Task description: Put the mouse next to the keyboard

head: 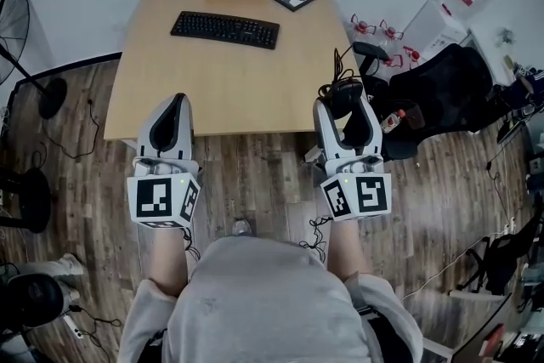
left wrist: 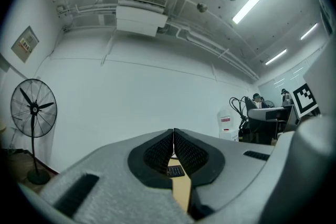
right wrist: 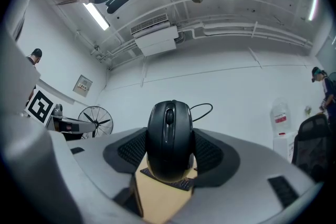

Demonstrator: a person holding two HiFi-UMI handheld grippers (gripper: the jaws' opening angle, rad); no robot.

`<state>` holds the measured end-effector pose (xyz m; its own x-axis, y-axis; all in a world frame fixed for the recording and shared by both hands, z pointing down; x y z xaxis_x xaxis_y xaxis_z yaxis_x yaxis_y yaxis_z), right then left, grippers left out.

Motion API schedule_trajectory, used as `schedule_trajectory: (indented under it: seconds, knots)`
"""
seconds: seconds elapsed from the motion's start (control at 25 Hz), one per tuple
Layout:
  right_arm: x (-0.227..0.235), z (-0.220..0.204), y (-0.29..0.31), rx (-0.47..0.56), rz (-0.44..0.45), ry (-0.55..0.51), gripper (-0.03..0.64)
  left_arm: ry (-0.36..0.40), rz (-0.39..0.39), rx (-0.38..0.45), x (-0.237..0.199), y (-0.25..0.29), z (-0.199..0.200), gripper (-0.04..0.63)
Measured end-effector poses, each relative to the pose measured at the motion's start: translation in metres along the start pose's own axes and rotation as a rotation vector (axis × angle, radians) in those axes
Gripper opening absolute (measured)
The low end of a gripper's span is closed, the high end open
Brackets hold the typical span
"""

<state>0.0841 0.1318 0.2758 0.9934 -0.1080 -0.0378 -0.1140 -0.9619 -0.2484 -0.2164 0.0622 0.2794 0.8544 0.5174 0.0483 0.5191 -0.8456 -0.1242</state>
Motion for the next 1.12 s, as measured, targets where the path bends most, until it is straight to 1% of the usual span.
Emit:
schedule_trajectory:
  seconds: [0.24,0.6,0.8,1.12]
  knots:
    - [-0.005,-0.008,0.018,-0.013,-0.032,0.001,0.259,-0.014,-0.026,-0.003,-0.023,0.020,-0.007,0.010]
    - [0.005,-0.023,0.037,-0.047,-0.061,0.000,0.259,-0.036,-0.069,-0.036,-0.025,0.048,-0.026,0.010]
    - [0.017,-0.033,0.064,-0.038,-0.058,0.013,0.259,-0.037,-0.037,-0.030,-0.036,0.070,-0.029,0.011]
    - [0.049,-0.048,0.131,-0.036,-0.032,0.024,0.259,-0.030,0.008,-0.013,-0.054,0.133,-0.029,0.010]
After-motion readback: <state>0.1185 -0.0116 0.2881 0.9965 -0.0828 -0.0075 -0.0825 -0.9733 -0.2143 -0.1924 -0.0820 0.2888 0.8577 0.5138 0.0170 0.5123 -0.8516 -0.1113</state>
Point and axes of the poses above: the fingertips, and each gripper's own axes: y forward along the fingers, x to its right, z out of its top, the point moved 9 cm from there along -y, backward along the fingers, and after that the axes turned 1 degree about -y, right-handed, at the moved point
